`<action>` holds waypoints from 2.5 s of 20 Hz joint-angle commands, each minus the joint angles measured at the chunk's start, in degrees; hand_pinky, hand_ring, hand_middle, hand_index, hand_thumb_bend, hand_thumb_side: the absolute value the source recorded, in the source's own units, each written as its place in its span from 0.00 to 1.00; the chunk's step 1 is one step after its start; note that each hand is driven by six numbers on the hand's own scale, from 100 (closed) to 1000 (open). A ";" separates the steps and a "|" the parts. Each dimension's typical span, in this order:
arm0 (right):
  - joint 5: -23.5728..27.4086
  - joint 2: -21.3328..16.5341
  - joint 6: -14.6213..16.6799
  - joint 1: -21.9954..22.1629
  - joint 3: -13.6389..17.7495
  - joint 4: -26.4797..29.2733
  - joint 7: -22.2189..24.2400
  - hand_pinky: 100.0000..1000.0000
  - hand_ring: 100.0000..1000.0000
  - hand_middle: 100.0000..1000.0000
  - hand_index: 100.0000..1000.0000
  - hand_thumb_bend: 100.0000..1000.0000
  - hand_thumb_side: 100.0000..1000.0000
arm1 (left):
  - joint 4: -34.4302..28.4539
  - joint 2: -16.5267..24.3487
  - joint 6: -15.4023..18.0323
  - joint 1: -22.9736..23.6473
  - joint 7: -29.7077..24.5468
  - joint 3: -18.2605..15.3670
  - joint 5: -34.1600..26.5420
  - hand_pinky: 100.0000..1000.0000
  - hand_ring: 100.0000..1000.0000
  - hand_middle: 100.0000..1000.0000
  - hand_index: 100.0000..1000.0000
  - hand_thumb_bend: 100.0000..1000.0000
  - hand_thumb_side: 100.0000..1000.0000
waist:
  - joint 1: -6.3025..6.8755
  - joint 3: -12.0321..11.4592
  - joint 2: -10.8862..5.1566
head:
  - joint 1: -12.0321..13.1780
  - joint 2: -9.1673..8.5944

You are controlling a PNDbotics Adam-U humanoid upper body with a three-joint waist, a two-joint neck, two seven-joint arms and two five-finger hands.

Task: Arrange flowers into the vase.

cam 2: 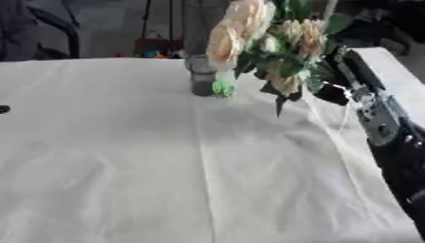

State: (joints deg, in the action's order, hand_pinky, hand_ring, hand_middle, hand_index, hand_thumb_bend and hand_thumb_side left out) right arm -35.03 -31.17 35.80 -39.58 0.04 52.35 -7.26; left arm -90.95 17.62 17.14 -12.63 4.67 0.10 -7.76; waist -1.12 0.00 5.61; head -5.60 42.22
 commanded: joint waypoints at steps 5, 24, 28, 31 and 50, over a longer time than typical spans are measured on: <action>4.26 -2.98 -0.70 -3.05 0.13 3.11 2.78 0.00 0.02 0.00 0.11 0.00 0.39 | -0.63 0.78 0.04 -0.34 0.26 -0.24 0.10 0.90 0.64 0.73 0.61 1.00 0.45 | -0.30 0.05 -1.09 | 0.27 -0.41; 10.24 -4.25 -3.20 -9.80 0.36 3.74 5.65 0.00 0.00 0.00 0.10 0.00 0.37 | -0.36 0.81 -0.12 0.11 0.01 -0.02 0.21 0.90 0.64 0.73 0.61 1.00 0.45 | -0.42 0.17 -1.87 | -0.26 -0.67; 11.02 -4.22 -3.96 -13.13 0.75 3.91 5.38 0.00 0.00 0.00 0.10 0.00 0.35 | -0.32 0.82 -0.15 0.25 -0.10 0.10 0.23 0.90 0.64 0.73 0.61 1.00 0.45 | -0.56 -0.10 -2.25 | -0.56 -0.84; 11.03 -4.19 -4.51 -15.84 1.02 3.89 4.98 0.00 0.00 0.00 0.09 0.00 0.33 | -0.26 0.86 -0.17 0.41 -0.19 0.19 0.24 0.90 0.64 0.73 0.61 1.00 0.45 | -0.72 -0.43 -2.49 | -0.83 -0.97; 12.51 3.41 -7.55 -28.83 4.26 0.08 2.23 0.00 0.00 0.00 0.09 0.00 0.37 | -0.17 0.67 -0.35 0.00 -1.07 1.14 0.10 0.90 0.64 0.73 0.61 1.00 0.45 | -0.92 -3.98 -3.35 | -2.87 -2.54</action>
State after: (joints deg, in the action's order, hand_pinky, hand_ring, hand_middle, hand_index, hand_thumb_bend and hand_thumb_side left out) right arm -23.27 -27.23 28.42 -66.61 3.43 52.08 -4.50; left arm -90.58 17.62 16.71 -11.68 3.89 1.20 -7.61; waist -2.18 -4.08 3.09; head -8.17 40.48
